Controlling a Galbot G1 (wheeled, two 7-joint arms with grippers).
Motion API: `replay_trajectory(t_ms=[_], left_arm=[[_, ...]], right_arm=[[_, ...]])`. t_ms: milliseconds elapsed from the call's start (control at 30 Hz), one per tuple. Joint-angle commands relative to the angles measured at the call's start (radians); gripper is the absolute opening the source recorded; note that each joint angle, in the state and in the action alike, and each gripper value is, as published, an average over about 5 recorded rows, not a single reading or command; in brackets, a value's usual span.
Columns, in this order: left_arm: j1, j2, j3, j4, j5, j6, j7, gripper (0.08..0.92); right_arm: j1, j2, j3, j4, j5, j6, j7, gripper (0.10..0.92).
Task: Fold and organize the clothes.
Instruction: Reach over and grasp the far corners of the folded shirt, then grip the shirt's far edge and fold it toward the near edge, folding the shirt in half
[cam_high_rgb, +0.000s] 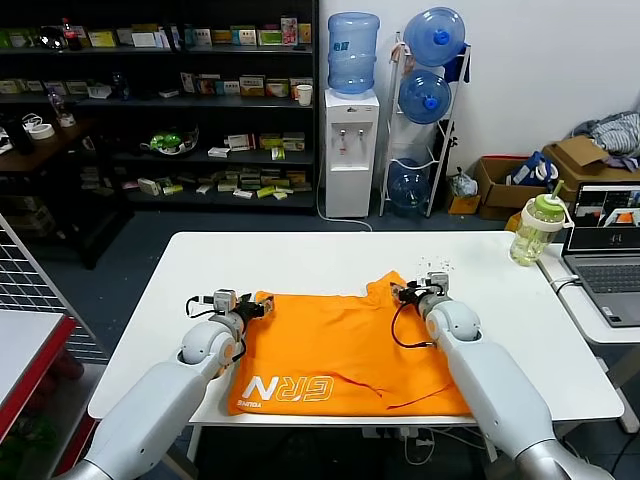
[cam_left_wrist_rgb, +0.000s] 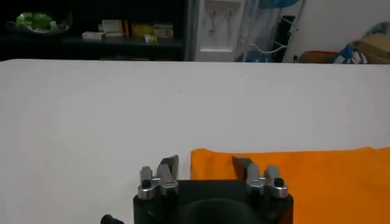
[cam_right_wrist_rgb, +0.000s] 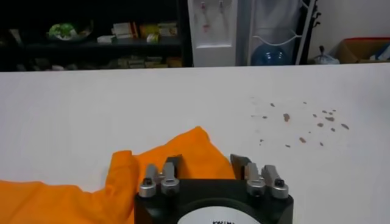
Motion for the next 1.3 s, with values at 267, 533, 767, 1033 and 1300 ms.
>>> replay_trajectory(t_ms=[267, 533, 767, 1033, 1300], left_arm=[[-0.008, -0.009, 0.009, 0.015, 0.005, -0.002, -0.009, 0.342], [0.021, 0.0, -0.009, -0.051, 0.004, -0.021, -0.025, 0.119], [0.104, 0.056, -0.046, -0.23, -0.009, -0.021, -0.061, 0.092], [0.321, 0.14, -0.163, -0.551, -0.008, -0.022, -0.116, 0.092], [0.49, 0.168, -0.193, -0.647, 0.022, -0.045, -0.136, 0.092]], right_arm=[[0.006, -0.004, -0.018, 0.016, 0.006, 0.006, -0.007, 0.259], [-0.043, -0.037, 0.004, 0.129, 0.025, 0.09, -0.013, 0.124], [-0.181, -0.121, 0.061, 0.332, 0.081, 0.07, 0.035, 0.124], [-0.438, -0.264, 0.161, 0.645, 0.186, 0.043, 0.106, 0.124], [-0.64, -0.306, 0.254, 0.85, 0.201, 0.007, 0.165, 0.124]])
